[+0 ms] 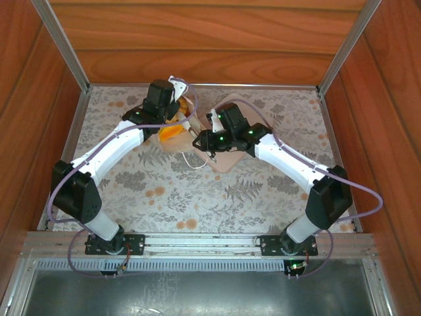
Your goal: Take the fake bread out of the paper bag
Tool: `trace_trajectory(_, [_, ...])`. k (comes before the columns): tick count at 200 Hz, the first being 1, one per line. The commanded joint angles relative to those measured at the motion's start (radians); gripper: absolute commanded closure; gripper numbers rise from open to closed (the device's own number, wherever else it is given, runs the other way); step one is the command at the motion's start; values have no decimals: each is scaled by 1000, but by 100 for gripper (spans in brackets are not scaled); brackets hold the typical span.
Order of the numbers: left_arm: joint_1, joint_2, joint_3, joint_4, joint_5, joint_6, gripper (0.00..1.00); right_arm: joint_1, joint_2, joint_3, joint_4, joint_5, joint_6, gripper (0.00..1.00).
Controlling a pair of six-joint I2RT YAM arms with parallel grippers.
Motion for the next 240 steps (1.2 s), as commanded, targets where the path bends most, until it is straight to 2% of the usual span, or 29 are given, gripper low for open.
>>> trace_trajectory(1, [-11, -42, -4, 69, -3, -11, 100, -7, 9, 44, 30, -21, 20, 48])
trace_trajectory(215, [-15, -53, -19, 86, 14, -28, 100, -12, 166, 144, 95, -99, 62, 48])
trace_trajectory(227, [-15, -53, -19, 87, 17, -28, 100, -12, 171, 150, 92, -95, 62, 51])
trace_trajectory(240, [-15, -53, -19, 87, 15, -28, 100, -12, 170, 150, 90, -97, 60, 57])
